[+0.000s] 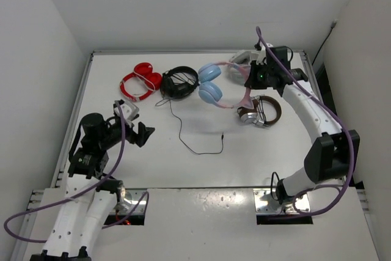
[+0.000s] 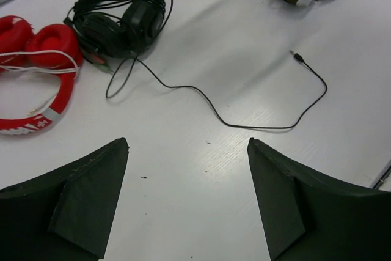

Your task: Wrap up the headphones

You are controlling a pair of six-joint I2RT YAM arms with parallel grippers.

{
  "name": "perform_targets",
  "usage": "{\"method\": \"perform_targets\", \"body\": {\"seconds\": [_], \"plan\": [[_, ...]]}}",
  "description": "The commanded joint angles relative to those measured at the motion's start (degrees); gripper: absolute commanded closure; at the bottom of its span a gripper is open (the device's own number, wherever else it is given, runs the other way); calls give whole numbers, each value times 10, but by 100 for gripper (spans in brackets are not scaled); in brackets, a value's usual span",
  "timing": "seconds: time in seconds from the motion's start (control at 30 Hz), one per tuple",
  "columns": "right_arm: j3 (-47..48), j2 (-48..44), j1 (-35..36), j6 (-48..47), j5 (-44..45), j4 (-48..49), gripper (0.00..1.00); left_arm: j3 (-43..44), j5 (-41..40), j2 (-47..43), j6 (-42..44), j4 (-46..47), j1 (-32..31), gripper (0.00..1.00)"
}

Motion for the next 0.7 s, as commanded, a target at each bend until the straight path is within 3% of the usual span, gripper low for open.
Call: {"method": "perform_targets", "body": {"seconds": [0.0, 0.1, 0.3, 0.47, 0.57, 0.67], "plan": [[21, -7, 16, 23, -22, 22, 100, -7, -27, 19, -29, 40, -26, 16], [21, -7, 28, 35, -14, 34, 100, 1, -95, 74, -55, 54, -52, 19], [41, -13, 23, 52, -14, 34, 100, -5, -130, 144, -112, 99, -102, 22], [65, -13, -1, 64, -14, 34, 100, -61, -209, 119, -170, 162, -215, 22], [70, -2, -13, 82, -2, 34, 100, -68, -299, 128, -213, 157, -279, 24], [64, 3, -18, 114, -2, 34, 100, -68, -316, 163, -261, 150, -311, 27]]}}
